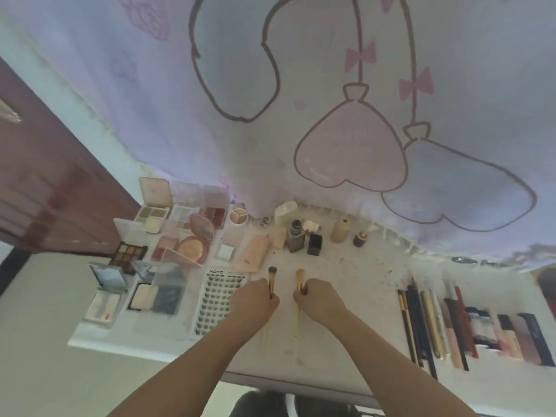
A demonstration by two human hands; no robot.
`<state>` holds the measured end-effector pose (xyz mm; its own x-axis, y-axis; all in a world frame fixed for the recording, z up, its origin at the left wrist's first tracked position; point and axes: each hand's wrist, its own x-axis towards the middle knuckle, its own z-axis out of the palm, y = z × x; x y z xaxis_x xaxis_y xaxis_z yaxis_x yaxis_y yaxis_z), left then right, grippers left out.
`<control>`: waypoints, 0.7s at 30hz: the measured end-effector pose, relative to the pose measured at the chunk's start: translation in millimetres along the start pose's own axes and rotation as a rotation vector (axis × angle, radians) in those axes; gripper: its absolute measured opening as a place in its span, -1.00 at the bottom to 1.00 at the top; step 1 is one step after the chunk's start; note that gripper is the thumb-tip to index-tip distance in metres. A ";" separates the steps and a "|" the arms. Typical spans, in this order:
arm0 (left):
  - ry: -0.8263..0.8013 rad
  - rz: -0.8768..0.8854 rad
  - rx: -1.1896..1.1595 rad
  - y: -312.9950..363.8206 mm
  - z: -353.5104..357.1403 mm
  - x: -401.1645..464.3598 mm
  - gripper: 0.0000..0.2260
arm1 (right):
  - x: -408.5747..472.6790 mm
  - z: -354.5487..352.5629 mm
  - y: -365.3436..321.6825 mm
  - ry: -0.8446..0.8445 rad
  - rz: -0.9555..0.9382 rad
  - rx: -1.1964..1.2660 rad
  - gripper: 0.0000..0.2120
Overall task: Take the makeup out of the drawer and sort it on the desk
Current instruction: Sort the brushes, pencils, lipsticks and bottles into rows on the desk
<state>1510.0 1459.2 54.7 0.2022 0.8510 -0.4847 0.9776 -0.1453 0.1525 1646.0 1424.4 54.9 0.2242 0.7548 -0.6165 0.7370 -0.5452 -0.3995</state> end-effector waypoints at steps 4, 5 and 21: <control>-0.004 0.014 0.094 -15.8 -2.6 8.0 -0.76 | 7.6 22.8 -31.3 0.029 -0.037 -0.086 -0.75; -0.014 0.017 0.118 -17.8 -1.9 9.4 -0.76 | 8.5 26.6 -34.0 0.040 -0.038 -0.107 -0.73; 0.071 0.374 0.038 57.4 2.5 -17.8 -0.80 | -28.6 -39.8 80.8 0.255 0.151 -0.001 -0.78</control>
<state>1562.6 1434.5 69.9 0.5422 0.7681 -0.3406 0.8387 -0.4702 0.2748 1724.5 1373.3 67.2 0.4846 0.7323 -0.4784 0.6834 -0.6583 -0.3155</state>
